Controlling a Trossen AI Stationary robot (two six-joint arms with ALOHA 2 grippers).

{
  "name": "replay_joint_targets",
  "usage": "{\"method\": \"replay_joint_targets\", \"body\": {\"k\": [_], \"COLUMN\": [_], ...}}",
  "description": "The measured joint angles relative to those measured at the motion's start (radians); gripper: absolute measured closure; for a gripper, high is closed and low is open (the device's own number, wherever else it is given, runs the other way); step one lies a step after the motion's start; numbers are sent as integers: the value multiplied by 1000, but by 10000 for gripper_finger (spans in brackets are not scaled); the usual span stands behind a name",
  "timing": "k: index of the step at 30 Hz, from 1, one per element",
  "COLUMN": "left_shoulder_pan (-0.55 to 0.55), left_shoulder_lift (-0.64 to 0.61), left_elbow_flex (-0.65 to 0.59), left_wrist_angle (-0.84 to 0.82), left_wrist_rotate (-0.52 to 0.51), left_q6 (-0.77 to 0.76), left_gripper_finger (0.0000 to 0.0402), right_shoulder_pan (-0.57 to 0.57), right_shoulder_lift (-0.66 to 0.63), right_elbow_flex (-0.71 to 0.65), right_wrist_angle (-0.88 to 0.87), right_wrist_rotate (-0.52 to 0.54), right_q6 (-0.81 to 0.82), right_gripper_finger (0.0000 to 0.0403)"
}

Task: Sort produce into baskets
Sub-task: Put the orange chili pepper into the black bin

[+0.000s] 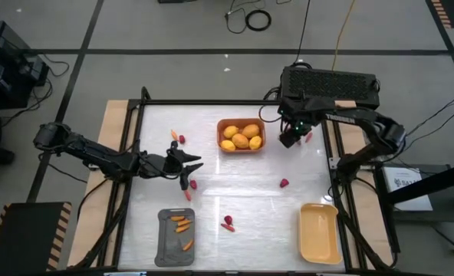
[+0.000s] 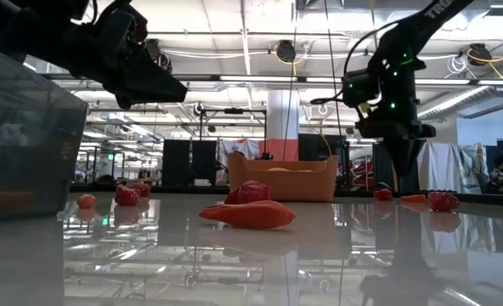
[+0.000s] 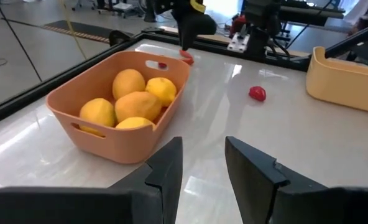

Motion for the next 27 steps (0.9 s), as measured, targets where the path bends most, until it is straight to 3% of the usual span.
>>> {"method": "replay_joint_targets", "body": {"k": [20,27], "left_shoulder_pan": [0,0], "left_shoulder_lift": [0,0], "left_elbow_flex": [0,0], "left_wrist_angle": [-1,-1], "left_wrist_rotate": [1,1], "left_q6": [-1,-1], "left_gripper_finger": [275,275], "right_shoulder_pan": [-44,-43], "right_shoulder_lift": [27,27], "right_elbow_flex": [-148,-148], "right_wrist_angle": [124,122], "right_wrist_rotate": [-4,-6], "right_q6": [-19,-19], "right_gripper_finger": [315,360]}}
